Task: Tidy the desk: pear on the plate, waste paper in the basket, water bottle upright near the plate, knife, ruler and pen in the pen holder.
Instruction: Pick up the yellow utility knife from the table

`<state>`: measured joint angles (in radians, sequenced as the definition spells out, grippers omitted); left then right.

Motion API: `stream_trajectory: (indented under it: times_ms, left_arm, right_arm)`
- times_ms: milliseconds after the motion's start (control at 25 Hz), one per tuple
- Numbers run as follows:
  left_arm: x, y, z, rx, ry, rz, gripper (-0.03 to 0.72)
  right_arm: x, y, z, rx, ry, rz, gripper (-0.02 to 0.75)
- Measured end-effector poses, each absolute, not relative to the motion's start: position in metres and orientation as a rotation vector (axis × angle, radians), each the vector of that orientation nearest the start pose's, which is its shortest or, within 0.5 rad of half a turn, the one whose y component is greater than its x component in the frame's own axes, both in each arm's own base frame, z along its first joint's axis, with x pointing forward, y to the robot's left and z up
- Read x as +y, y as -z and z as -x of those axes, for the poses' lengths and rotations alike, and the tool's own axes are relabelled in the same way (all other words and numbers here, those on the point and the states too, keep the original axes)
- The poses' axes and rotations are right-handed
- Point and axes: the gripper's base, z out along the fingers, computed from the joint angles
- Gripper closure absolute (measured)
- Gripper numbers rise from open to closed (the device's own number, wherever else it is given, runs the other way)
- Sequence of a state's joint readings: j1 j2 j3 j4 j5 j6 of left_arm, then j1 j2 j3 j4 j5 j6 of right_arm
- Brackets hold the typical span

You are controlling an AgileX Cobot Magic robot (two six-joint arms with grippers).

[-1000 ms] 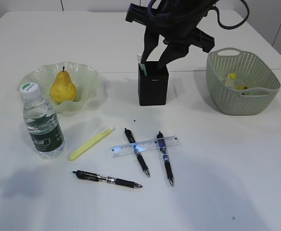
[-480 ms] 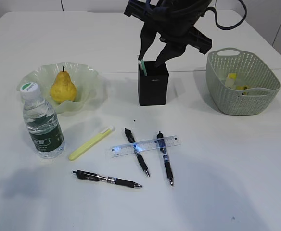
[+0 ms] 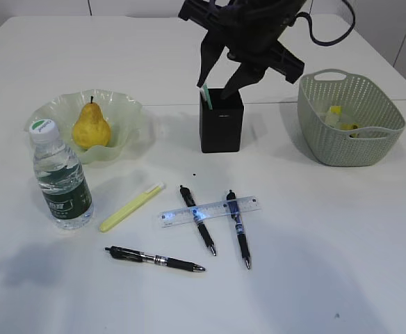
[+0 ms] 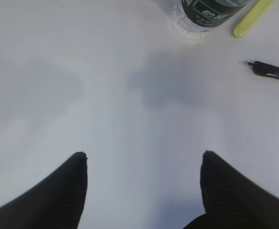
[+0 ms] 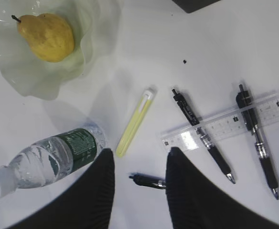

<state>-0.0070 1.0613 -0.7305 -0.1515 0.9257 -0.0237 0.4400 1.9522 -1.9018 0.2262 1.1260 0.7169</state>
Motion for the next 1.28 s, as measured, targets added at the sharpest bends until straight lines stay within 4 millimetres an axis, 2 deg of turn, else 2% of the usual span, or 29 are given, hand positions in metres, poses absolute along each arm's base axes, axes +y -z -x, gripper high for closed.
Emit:
stream_trajectory:
  times_ms: [280,560,760,840,1000,1280]
  left_arm:
    - [-0.012,-0.266,-0.181,2.728,0.199,0.114,0.167]
    - [-0.012,-0.267,-0.181,2.726,0.199,0.114,0.167]
    - [-0.012,-0.267,-0.181,2.725,0.199,0.114,0.167]
    - [-0.012,-0.267,-0.181,2.725,0.199,0.114,0.167]
    - [-0.012,-0.267,-0.181,2.725,0.199,0.114,0.167]
    - [-0.012,-0.267,-0.181,2.725,0.195,0.095,0.167]
  right_arm:
    - [0.209,-0.326,-0.382,2.729,-0.73,-0.556,0.466]
    - [0.209,-0.326,-0.383,2.714,-0.755,-0.684,0.466]
    - [0.209,-0.326,-0.383,2.704,-0.758,-0.705,0.466]
    - [0.209,-0.326,-0.384,2.711,-0.739,-0.617,0.466]
    - [0.205,-0.324,-0.384,2.723,-0.596,-0.222,0.466]
    - [0.181,-0.318,-0.385,2.744,-0.107,0.245,0.466]
